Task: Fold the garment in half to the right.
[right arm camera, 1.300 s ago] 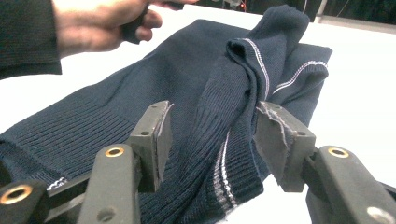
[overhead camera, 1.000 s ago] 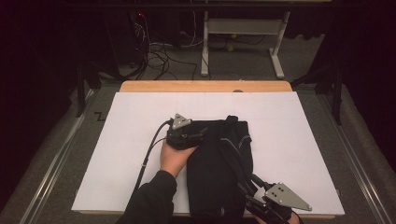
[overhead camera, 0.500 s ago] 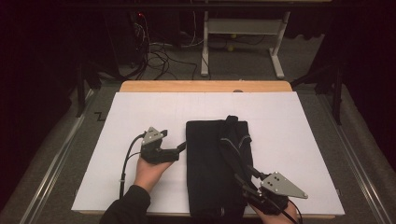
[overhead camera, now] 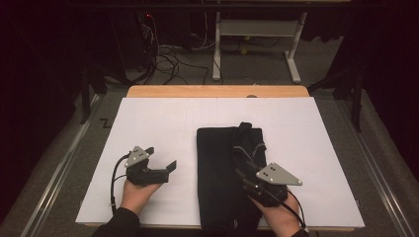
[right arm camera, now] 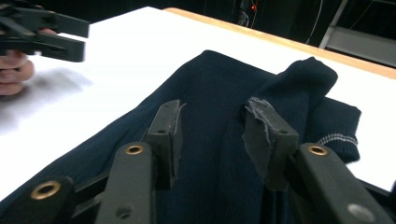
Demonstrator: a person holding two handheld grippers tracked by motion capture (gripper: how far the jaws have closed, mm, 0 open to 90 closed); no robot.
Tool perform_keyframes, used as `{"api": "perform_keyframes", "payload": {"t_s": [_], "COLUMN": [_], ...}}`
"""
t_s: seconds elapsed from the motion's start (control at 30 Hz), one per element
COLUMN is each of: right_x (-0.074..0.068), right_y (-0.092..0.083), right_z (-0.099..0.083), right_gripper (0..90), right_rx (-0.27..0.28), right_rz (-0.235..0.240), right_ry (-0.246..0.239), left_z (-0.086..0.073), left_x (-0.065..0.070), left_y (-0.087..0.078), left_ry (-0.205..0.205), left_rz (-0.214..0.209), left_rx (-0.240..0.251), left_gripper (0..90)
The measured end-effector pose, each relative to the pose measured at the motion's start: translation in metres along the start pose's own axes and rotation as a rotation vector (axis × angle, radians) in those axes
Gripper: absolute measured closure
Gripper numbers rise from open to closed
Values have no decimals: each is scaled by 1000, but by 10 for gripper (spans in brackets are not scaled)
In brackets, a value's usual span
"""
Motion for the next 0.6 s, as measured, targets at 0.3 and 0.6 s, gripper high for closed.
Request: {"api": "perform_keyframes", "payload": {"t_s": [0.3, 0.6], "right_x": [4, -6], "right_y": [34, 57], "right_z": [17, 6], "right_gripper": [732, 900], "right_rx": [-91, -234], "right_rz": [-16, -5], "right_ry": [-3, -74], "left_z": [-6, -9], "left_x": [-9, -9], "left_y": [-10, -9], "left_ry": [-16, -20], "left_rz": [-8, -9], "left_rx": [41, 32], "left_gripper": [0, 0]}}
Point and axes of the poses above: each handheld gripper's, and its own axes: y roughly forward along the jaws, z roughly out of its top, x roughly to its right, the point moved 4 cm from there along y, roughly forward along the jaws, and after that the axes turned 3 degrees about -y, right-handed, at the moved point
